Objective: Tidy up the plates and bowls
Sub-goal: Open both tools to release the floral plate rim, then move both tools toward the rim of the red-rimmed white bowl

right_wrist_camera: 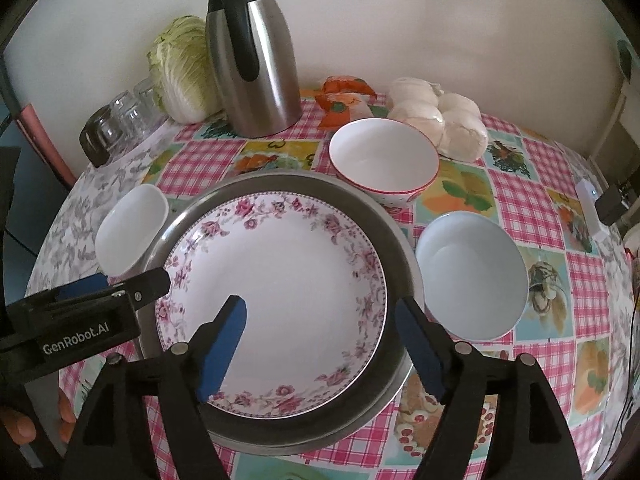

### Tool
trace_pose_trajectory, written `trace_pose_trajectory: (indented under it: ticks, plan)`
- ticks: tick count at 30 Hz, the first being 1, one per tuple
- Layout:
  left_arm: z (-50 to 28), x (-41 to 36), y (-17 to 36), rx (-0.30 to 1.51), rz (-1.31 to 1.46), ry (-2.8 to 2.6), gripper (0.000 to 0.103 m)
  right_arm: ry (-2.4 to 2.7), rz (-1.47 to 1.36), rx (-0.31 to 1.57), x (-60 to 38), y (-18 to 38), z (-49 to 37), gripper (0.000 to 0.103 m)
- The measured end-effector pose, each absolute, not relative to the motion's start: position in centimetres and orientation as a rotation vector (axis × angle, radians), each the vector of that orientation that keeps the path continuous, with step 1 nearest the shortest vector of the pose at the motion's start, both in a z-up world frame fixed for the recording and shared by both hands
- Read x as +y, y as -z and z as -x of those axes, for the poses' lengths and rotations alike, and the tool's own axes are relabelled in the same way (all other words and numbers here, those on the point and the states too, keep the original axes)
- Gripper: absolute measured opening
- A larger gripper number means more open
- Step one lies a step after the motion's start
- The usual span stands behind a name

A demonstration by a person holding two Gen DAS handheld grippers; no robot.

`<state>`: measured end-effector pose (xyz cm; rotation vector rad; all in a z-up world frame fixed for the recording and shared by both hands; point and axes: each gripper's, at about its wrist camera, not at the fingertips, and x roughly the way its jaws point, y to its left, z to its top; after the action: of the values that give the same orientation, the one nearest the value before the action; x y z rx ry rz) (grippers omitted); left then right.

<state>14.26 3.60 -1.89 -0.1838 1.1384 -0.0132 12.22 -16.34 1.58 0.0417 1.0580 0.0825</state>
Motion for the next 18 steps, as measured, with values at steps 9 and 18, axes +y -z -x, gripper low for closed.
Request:
trace_pose_trajectory:
  ticks: [9, 18]
  plan:
    - [-14.3, 3.9, 2.1, 1.123, 0.184, -0.019, 0.103, -0.075, -0.039, 1.057, -16.7, -1.4, -12.3, 0.091]
    - [-14.2, 4.2, 1.8, 1.094, 0.189, -0.046, 0.103, -0.069, -0.064, 1.036, -17.5, -1.7, -12.3, 0.093]
